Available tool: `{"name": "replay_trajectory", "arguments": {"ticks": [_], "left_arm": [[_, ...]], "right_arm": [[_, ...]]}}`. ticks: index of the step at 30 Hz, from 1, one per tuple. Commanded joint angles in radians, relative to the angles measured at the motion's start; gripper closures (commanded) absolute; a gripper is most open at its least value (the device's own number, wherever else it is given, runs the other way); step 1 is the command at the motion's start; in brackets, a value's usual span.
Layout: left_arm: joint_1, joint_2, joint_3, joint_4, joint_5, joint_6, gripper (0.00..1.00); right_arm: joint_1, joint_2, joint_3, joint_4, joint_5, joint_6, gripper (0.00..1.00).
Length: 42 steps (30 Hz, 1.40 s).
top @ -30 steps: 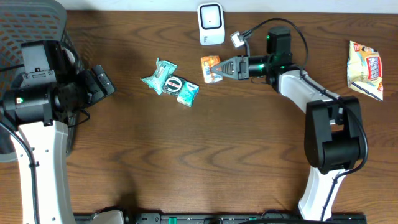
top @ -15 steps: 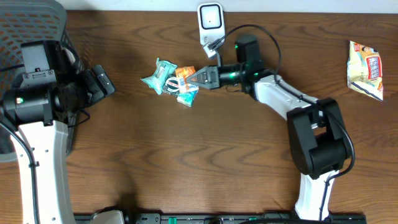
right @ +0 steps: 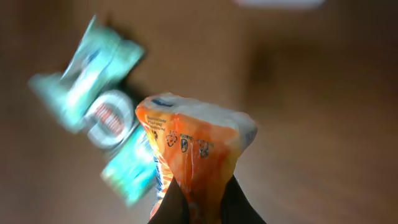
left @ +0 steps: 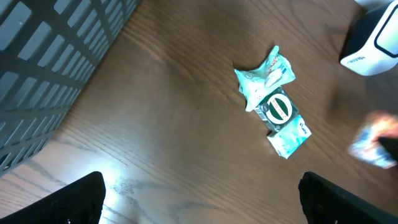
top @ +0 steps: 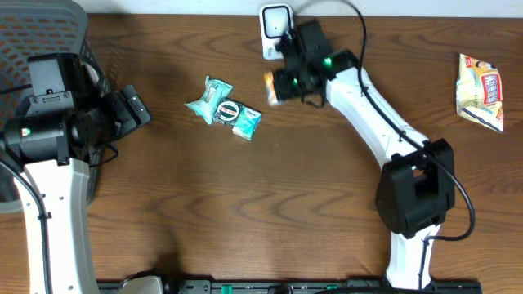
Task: Scan the item barcode
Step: 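Raise the held orange pack up to the white scanner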
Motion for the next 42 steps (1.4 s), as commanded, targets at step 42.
{"name": "replay_trajectory", "arguments": {"ticks": [42], "left_arm": [[0.004, 0.002, 0.022, -0.003, 0.006, -0.002, 0.02]], "right_arm": [[0.068, 0.451, 0.417, 0.617, 0.668, -1.186, 0.99]]}}
